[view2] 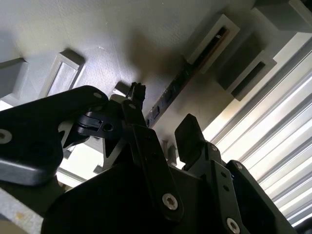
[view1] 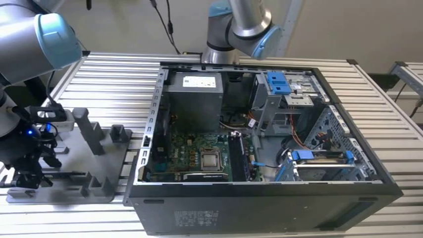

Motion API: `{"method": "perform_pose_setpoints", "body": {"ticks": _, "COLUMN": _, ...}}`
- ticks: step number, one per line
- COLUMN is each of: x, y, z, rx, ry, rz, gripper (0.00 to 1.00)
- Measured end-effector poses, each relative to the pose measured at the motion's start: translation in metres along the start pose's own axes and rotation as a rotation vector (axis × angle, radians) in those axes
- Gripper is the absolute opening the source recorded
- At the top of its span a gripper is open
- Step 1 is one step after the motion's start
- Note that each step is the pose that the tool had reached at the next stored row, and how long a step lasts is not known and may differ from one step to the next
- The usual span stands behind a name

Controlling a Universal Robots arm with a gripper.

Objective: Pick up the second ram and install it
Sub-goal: 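Pick up the second ram and move it above second insertion slot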

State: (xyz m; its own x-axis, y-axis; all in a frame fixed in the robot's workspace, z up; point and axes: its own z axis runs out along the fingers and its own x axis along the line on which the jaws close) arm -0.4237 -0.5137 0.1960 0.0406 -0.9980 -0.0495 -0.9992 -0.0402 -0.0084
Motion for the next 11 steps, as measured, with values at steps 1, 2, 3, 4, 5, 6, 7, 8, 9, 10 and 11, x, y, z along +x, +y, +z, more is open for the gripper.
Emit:
{"method": "perform_pose_setpoints", "body": {"ticks": 1, "x": 0.0000, "y": 0.0000, "z": 0.0001, "rx": 0.0000, "ry": 0.0000, "rz": 0.000, "gripper": 0.52}}
{"method": "perform_pose_setpoints", "body": {"ticks": 2, "x": 0.0000, "y": 0.0000, "z": 0.0002, "rx": 0.0001, "ry": 0.0000, "rz": 0.000, "gripper": 0.52}}
{"method": "perform_pose_setpoints", "body": {"ticks": 3, "x": 0.0000, "y": 0.0000, "z": 0.0002, "rx": 0.0000, "ry": 0.0000, "rz": 0.000, "gripper": 0.45}}
{"method": "perform_pose_setpoints", "body": {"ticks": 4, "x": 0.0000, "y": 0.0000, "z": 0.0003, "rx": 0.0000, "ry": 0.0000, "rz": 0.000, "gripper": 0.45}}
{"method": "perform_pose_setpoints", "body": {"ticks": 5, "x": 0.0000, "y": 0.0000, "z": 0.0003, "rx": 0.0000, "ry": 0.0000, "rz": 0.000, "gripper": 0.39}}
{"method": "perform_pose_setpoints", "body": {"ticks": 6, "x": 0.0000, "y": 0.0000, "z": 0.0004, "rx": 0.0000, "ry": 0.0000, "rz": 0.000, "gripper": 0.33}}
{"method": "perform_pose_setpoints", "body": {"ticks": 7, "x": 0.0000, "y": 0.0000, "z": 0.0005, "rx": 0.0000, "ry": 0.0000, "rz": 0.000, "gripper": 0.33}}
{"method": "perform_pose_setpoints", "body": {"ticks": 8, "x": 0.0000, "y": 0.0000, "z": 0.0006, "rx": 0.0000, "ry": 0.0000, "rz": 0.000, "gripper": 0.33}}
{"method": "perform_pose_setpoints", "body": {"ticks": 9, "x": 0.0000, "y": 0.0000, "z": 0.0006, "rx": 0.0000, "ry": 0.0000, "rz": 0.000, "gripper": 0.31}}
{"method": "perform_pose_setpoints", "body": {"ticks": 10, "x": 0.0000, "y": 0.0000, "z": 0.0007, "rx": 0.0000, "ry": 0.0000, "rz": 0.000, "gripper": 0.24}}
{"method": "perform_pose_setpoints", "body": {"ticks": 11, "x": 0.0000, "y": 0.0000, "z": 0.0008, "rx": 0.0000, "ry": -0.0001, "rz": 0.000, "gripper": 0.24}}
